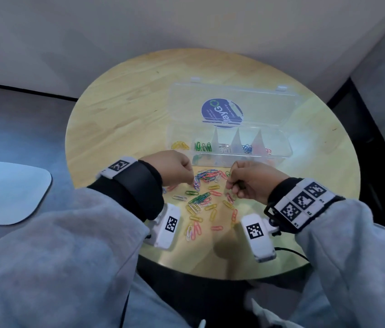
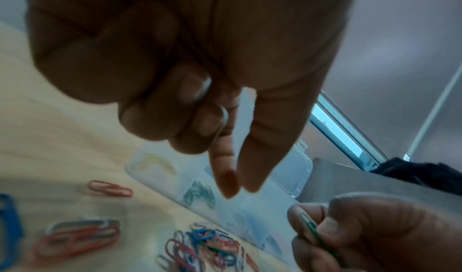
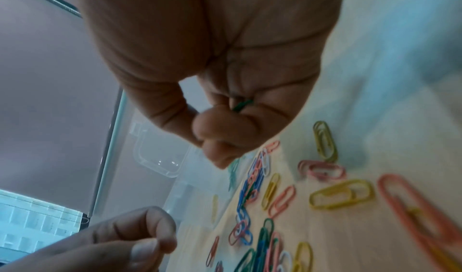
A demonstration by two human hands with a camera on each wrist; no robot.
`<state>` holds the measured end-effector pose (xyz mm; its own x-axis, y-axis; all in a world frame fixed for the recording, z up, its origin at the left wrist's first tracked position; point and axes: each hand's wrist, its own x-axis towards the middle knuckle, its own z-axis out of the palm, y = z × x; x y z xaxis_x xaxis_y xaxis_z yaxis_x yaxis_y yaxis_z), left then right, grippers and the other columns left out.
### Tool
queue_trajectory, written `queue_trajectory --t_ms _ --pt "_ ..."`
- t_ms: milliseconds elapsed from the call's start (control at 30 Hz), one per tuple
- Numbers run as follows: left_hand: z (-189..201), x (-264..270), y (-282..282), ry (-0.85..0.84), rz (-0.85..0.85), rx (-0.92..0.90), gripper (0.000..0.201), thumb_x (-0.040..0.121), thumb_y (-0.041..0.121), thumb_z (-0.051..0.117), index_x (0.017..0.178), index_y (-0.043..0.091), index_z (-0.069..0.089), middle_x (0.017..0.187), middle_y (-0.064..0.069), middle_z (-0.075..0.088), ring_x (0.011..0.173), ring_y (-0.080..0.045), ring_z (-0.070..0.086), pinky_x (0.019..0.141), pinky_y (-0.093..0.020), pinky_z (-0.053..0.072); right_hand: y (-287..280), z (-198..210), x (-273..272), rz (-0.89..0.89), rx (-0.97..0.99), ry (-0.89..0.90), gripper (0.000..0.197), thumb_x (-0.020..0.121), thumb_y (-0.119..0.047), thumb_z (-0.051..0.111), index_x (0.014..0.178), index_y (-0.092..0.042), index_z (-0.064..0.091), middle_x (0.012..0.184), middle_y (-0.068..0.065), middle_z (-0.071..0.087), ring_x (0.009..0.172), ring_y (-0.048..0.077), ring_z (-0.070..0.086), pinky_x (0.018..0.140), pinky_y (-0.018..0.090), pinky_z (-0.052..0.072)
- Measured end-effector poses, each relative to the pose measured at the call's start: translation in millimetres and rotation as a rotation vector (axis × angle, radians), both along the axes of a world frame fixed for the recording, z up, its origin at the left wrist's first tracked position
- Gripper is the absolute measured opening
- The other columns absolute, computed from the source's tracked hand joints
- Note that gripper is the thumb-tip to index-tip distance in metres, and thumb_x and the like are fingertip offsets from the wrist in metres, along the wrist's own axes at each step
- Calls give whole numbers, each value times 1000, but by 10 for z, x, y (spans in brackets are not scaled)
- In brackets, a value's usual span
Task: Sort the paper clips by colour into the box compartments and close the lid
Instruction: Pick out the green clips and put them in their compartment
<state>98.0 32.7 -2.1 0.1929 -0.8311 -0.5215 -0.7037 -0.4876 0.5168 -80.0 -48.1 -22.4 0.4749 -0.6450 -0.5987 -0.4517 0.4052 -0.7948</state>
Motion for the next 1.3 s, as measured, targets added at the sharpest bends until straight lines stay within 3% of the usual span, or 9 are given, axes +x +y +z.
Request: queue_trajectory --t_ms 133,333,600,700,767,833,933,1067,1300 --pt "-72 -108 -67 -105 -40 -33 7 81 21 65 88 21 67 60 9 50 57 -8 46 51 -19 32 -52 8 -2 43 -48 -1 30 87 9 46 65 -12 40 57 10 54 36 10 49 34 17 37" --pt "-213 -234 -144 -205 -147 35 8 80 16 60 81 23 64 90 5 66 82 -16 58 63 -19 40 -98 -25 -3 2 62 -118 38 90 7 46 59 -13 35 46 6 56 33 8 47 32 14 35" --pt "-313 -263 -206 -372 -235 87 6 82 18 59 82 15 64 81 -2 57 72 -21 48 58 -25 37 -97 -49 77 86 28 16 30 88 8 33 77 -10 54 56 6 44 34 10 47 33 14 37" --pt "-310 -262 -212 -391 -237 100 20 82 21 61 96 11 71 86 -4 62 75 -21 54 60 -25 39 -57 -34 120 125 21 52 30 85 9 32 72 -5 55 57 7 41 37 11 47 34 15 38" --pt "-308 -253 -216 -385 -247 122 19 80 20 63 94 10 71 82 -3 58 73 -21 52 58 -25 38 -44 -35 141 133 4 85 29 85 9 34 69 -5 54 52 6 44 37 11 46 34 16 37" --pt "-310 -239 -203 -372 -247 134 8 78 18 64 84 13 67 78 -3 53 70 -21 48 54 -24 35 -42 -43 165 190 -78 151 22 86 4 41 73 -8 54 50 1 44 39 11 42 36 18 34" --pt "-299 -207 -162 -331 -217 129 1 75 16 63 75 16 62 74 -3 52 67 -22 47 53 -23 33 -40 -13 224 419 -420 422 12 87 -13 55 95 -18 62 65 -6 47 57 13 47 49 21 36" --pt "-190 -86 -122 -177 -87 72 7 75 22 66 76 15 66 69 -2 58 68 -21 52 63 -25 42 -14 -29 353 612 -636 635 43 83 -14 55 122 -30 52 95 -2 55 82 16 53 72 22 44" --pt "35 109 -108 165 89 16 18 74 23 70 64 17 57 68 -4 52 66 -22 43 57 -26 33 43 -60 468 734 -738 706 12 83 -15 56 93 -21 53 74 -7 46 80 19 48 60 23 34"
